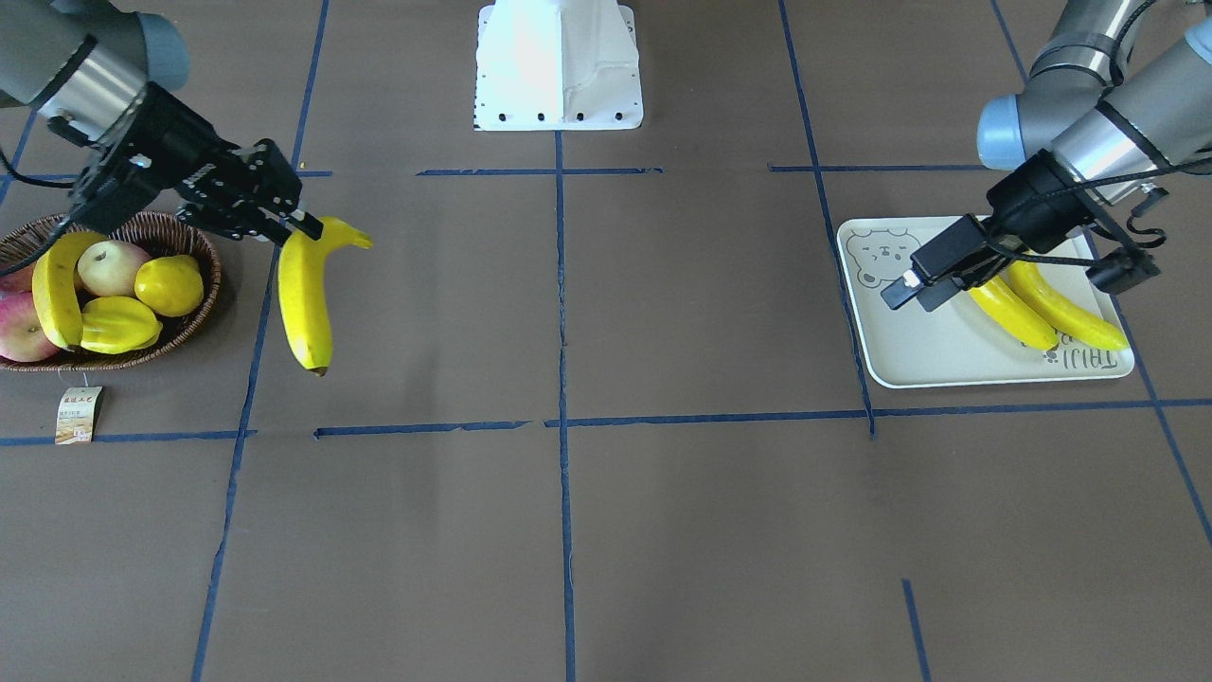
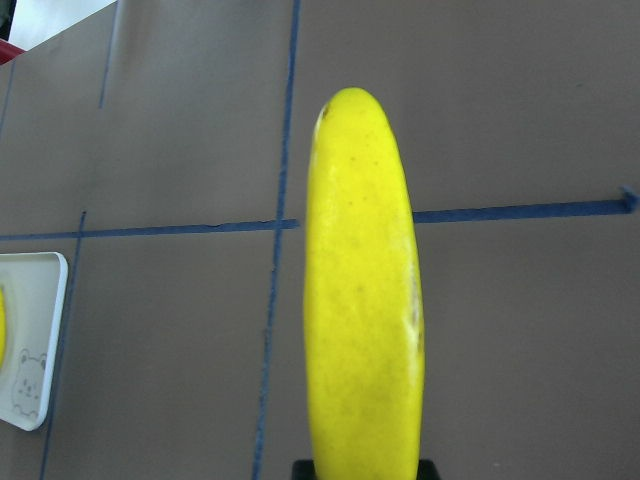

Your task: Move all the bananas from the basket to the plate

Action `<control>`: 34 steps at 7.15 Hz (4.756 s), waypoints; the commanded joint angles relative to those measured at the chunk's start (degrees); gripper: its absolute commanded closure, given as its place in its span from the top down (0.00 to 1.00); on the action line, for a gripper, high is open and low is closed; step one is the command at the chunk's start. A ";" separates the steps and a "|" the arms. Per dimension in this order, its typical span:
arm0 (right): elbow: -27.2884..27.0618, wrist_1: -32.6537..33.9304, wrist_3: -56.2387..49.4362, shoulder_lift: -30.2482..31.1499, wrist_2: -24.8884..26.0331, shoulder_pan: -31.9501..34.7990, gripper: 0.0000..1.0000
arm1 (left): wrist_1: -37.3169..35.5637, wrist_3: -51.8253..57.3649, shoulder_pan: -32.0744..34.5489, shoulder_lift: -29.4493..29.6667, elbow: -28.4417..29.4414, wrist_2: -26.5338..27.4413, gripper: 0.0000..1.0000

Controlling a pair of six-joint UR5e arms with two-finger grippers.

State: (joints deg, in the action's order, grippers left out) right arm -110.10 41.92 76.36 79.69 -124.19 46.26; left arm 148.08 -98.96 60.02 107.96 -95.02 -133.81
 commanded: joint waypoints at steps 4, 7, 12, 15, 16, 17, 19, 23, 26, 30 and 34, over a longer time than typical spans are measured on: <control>-0.38 0.79 4.50 -9.54 19.57 -17.49 0.03 | -0.42 -9.40 -13.07 13.31 -0.70 8.90 0.99; -0.82 6.24 4.59 -13.77 20.04 -18.22 0.02 | -0.77 -9.14 -22.03 15.70 -0.26 19.80 0.99; -1.17 6.15 4.59 -13.68 20.04 -18.57 0.03 | -1.65 -8.70 -28.12 18.52 2.03 26.58 0.93; -2.39 6.24 4.50 -13.07 19.69 -18.48 0.33 | -1.65 -2.32 -27.60 17.73 1.76 26.23 0.00; -2.49 6.24 4.50 -12.90 19.95 -18.57 0.99 | -1.74 -2.29 -27.59 17.73 1.85 26.32 0.00; -2.49 6.24 4.59 -12.89 20.04 -18.57 1.00 | -1.74 -2.29 -27.51 17.73 1.85 26.32 0.00; -2.75 6.24 4.59 -12.63 19.95 -18.22 1.00 | -1.74 -2.20 -26.55 17.64 1.85 26.06 0.00; -10.48 11.68 4.41 -4.30 19.87 -14.72 1.00 | -13.51 7.63 -13.46 2.59 -2.61 17.18 0.00; -10.14 11.60 4.15 -2.26 19.87 -13.21 1.00 | -13.43 12.74 -11.33 -15.46 -6.50 17.62 0.00; -9.78 11.69 4.15 -2.00 20.04 -13.30 1.00 | -13.34 13.35 -12.03 -20.59 -4.48 21.66 0.01; -9.96 11.69 4.24 -2.00 20.04 -13.30 1.00 | -13.17 19.85 -11.77 -21.55 -1.84 21.93 0.99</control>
State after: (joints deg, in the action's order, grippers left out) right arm -120.05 53.61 80.59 77.67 -104.15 32.96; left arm 134.77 -80.38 48.21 86.87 -97.06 -111.82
